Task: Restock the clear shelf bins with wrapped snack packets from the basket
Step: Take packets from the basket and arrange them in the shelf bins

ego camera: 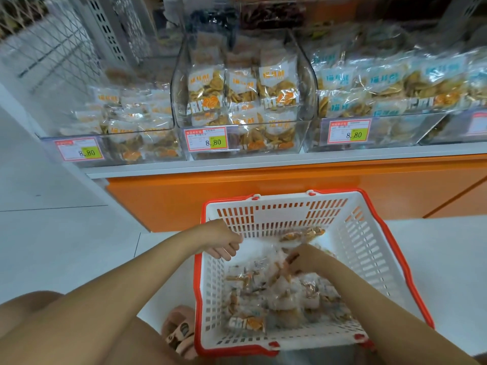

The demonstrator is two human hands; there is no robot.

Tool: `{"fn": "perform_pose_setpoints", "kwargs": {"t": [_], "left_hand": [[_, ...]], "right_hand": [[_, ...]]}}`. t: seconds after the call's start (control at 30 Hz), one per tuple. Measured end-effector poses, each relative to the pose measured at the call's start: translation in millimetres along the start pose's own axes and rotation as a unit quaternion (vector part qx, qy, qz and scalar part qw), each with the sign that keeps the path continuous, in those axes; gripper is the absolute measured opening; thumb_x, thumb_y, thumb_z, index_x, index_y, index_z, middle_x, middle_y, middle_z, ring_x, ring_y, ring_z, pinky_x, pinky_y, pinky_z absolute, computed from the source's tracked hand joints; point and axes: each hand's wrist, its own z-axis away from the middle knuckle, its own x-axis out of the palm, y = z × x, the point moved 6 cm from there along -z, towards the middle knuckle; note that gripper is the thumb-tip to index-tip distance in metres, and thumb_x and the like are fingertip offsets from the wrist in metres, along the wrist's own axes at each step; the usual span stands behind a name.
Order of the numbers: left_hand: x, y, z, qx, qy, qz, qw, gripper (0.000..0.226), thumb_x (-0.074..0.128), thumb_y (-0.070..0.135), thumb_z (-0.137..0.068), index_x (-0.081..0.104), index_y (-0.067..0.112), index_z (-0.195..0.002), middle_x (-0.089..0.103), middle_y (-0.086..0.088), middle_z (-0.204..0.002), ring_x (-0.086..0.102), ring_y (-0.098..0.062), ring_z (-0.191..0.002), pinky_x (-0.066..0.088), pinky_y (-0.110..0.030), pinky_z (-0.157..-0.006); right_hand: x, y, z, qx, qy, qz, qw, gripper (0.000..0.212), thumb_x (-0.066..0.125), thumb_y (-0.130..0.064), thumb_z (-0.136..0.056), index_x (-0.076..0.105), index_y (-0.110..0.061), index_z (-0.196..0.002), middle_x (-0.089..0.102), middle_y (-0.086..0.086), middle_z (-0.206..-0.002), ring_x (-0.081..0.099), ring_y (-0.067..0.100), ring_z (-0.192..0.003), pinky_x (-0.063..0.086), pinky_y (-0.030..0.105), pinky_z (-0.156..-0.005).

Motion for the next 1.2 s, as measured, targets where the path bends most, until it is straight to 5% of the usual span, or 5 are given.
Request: {"fn": "perform_pose_setpoints", "kwargs": {"t": [0.27, 0.5, 0.87, 1.0, 1.2], "left_hand": [[10.2, 10.0, 12.6, -0.035, -0.091, 0.187, 0.977, 0.086, 0.038, 0.069, -0.087, 0.048, -0.006, -0.128, 0.061, -0.025, -0.121, 0.067, -0.03, -0.099, 0.055, -0.034, -0.085], [-22.3, 71.8, 55.5, 0.197, -0.003, 0.396, 0.897, 0.018, 0.065, 0.005, -0.081, 0.064, 0.001, -0.098, 0.07, -0.014, -0.077, 0.069, -0.019, -0.063, 0.059, -0.026, -0.062], [-62.8, 106.2, 110.9, 0.346, 0.077, 0.259, 0.899, 0.046, 0.066, -0.011, -0.077, 0.061, 0.01, -0.117, 0.072, -0.01, -0.107, 0.069, -0.025, -0.098, 0.058, -0.028, -0.079], [-78.5, 110.7, 119.1, 0.37, 0.097, 0.283, 0.879, 0.044, 0.067, -0.009, -0.076, 0.062, 0.012, -0.114, 0.071, -0.008, -0.109, 0.068, -0.02, -0.099, 0.057, -0.024, -0.081], [-146.2, 83.9, 133.8, 0.331, 0.492, 0.172, 0.786, 0.035, 0.069, 0.02, -0.086, 0.059, 0.02, -0.119, 0.058, 0.007, -0.114, 0.055, -0.002, -0.096, 0.046, -0.02, -0.083]], "right_hand": [[-48.5, -101.7, 66.5, -0.261, 0.185, 0.079, 0.944, 0.02, 0.077, -0.015, -0.078, 0.06, -0.024, -0.074, 0.063, -0.011, -0.075, 0.056, 0.001, -0.065, 0.042, 0.007, -0.06], [-63.9, -163.2, 152.8, -0.537, 0.383, 0.259, 0.705, 0.012, 0.073, -0.005, -0.071, 0.065, -0.014, -0.069, 0.064, -0.003, -0.071, 0.058, 0.015, -0.064, 0.042, 0.022, -0.057], [-141.8, -174.1, 163.5, -0.337, 0.265, -0.245, 0.869, 0.06, 0.076, -0.047, -0.054, 0.056, -0.028, -0.107, 0.066, -0.009, -0.098, 0.064, 0.001, -0.086, 0.054, 0.02, -0.075], [-150.4, -210.6, 159.0, -0.373, 0.184, -0.214, 0.884, 0.011, 0.074, -0.022, -0.078, 0.07, -0.021, -0.089, 0.075, -0.007, -0.088, 0.071, 0.009, -0.084, 0.054, 0.019, -0.071], [-211.0, -274.7, 133.5, -0.384, 0.298, -0.24, 0.84, 0.023, 0.072, -0.015, -0.085, 0.053, -0.011, -0.074, 0.064, -0.01, -0.058, 0.062, 0.005, -0.056, 0.048, 0.019, -0.053]]}}
